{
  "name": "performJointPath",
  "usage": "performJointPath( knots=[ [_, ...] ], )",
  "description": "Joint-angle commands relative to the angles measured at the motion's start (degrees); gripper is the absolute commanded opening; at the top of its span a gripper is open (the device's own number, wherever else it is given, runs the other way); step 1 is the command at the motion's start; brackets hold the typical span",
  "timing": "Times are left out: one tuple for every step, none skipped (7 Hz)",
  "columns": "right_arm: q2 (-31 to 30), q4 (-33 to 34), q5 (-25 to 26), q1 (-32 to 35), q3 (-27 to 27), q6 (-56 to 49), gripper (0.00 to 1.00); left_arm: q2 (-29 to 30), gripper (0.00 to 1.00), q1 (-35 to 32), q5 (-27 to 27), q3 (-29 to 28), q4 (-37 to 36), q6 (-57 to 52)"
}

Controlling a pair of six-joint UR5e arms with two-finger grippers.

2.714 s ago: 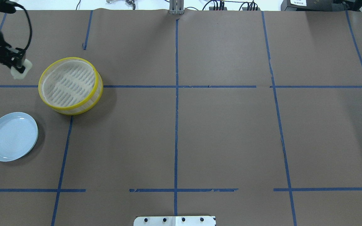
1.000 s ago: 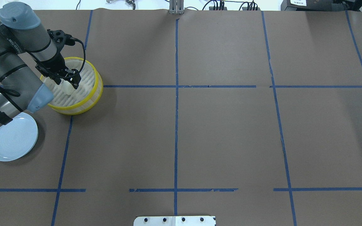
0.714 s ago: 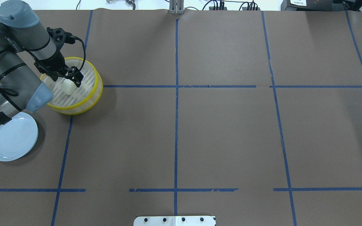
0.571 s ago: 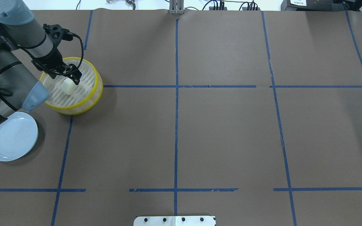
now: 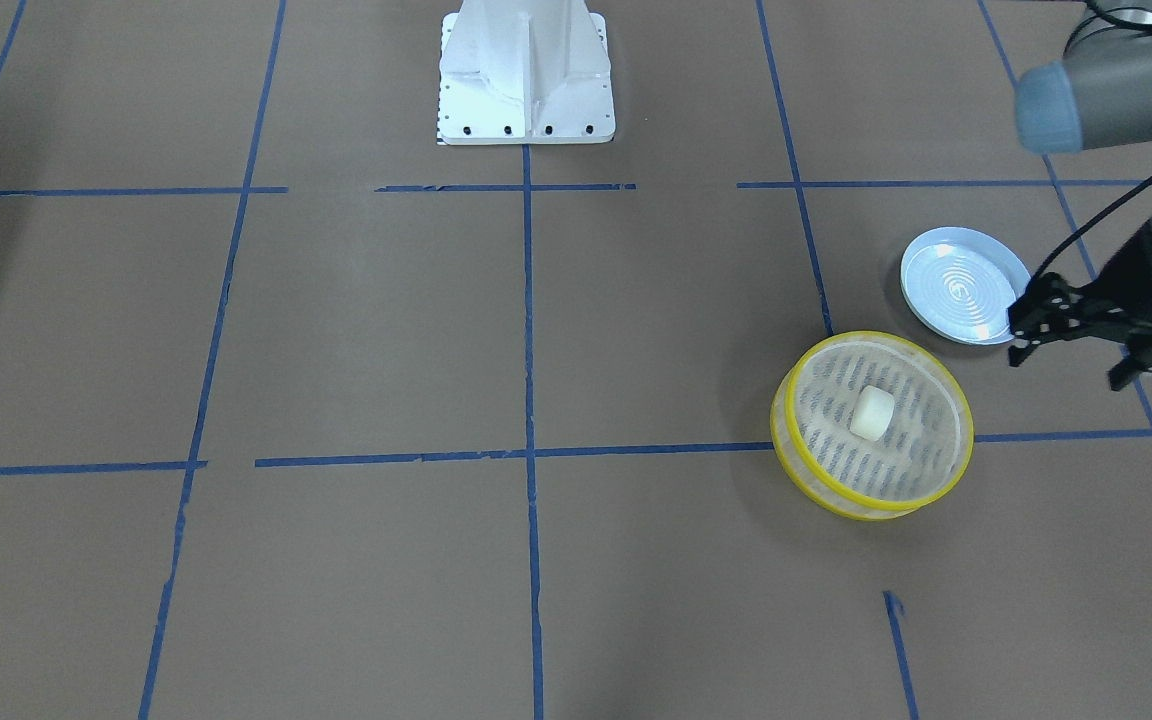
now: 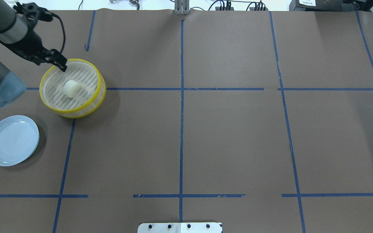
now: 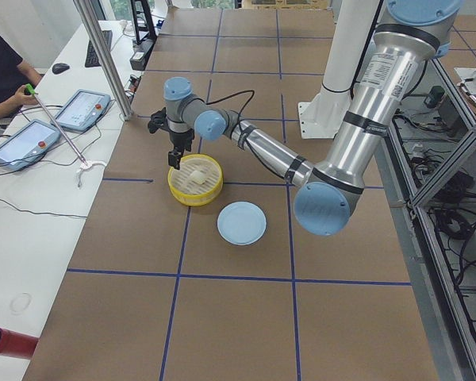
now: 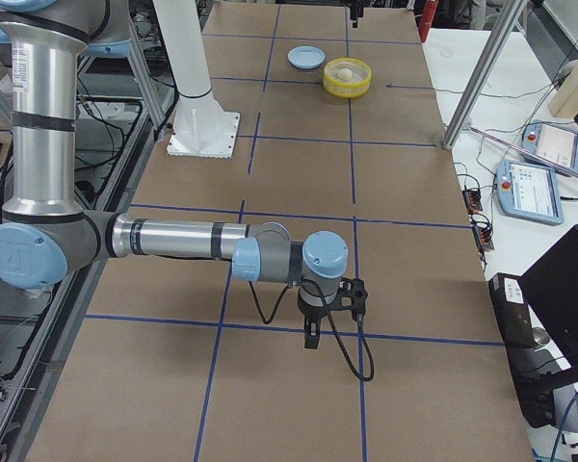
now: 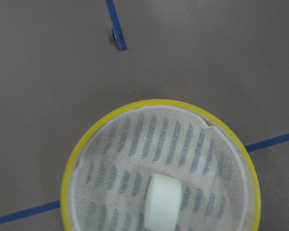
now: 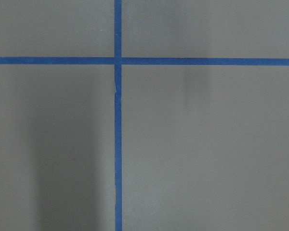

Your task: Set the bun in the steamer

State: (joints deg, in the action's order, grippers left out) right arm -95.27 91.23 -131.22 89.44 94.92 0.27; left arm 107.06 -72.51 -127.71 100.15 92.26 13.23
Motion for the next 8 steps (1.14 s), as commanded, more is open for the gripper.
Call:
performJointPath(
  knots=[
    [0.0,0.0,0.0,0.03,0.0,0.0,1.0,-9.01,1.0,-11.3,-3.24,-2.22,0.28,-12.64],
    [0.0,0.0,0.0,-0.05,0.0,0.0,1.0,-11.58,1.0,-17.0,-3.42,-5.8,0.2,-23.4],
    [0.0,0.0,0.0,0.03,0.0,0.0,1.0,-14.04,1.0,-18.1,-3.34,-7.93,0.28,-24.9],
    [0.0,0.0,0.0,0.03,0.0,0.0,1.0,-16.59,1.0,-18.2,-3.51,-8.3,0.37,-25.09],
    [0.0,0.0,0.0,0.03,0.0,0.0,1.0,-16.88,1.0,-18.11,-3.95,-8.39,0.03,-24.66],
    [0.0,0.0,0.0,0.03,0.0,0.0,1.0,-17.58,1.0,-18.11,-5.08,-8.65,-0.41,-24.57],
    [0.0,0.0,0.0,0.03,0.0,0.0,1.0,-19.5,1.0,-18.11,-5.18,-8.3,-0.42,-24.31],
    [0.0,0.0,0.0,0.03,0.0,0.0,1.0,-20.91,1.0,-18.2,-5.18,-7.69,-0.42,-24.04]
  ],
)
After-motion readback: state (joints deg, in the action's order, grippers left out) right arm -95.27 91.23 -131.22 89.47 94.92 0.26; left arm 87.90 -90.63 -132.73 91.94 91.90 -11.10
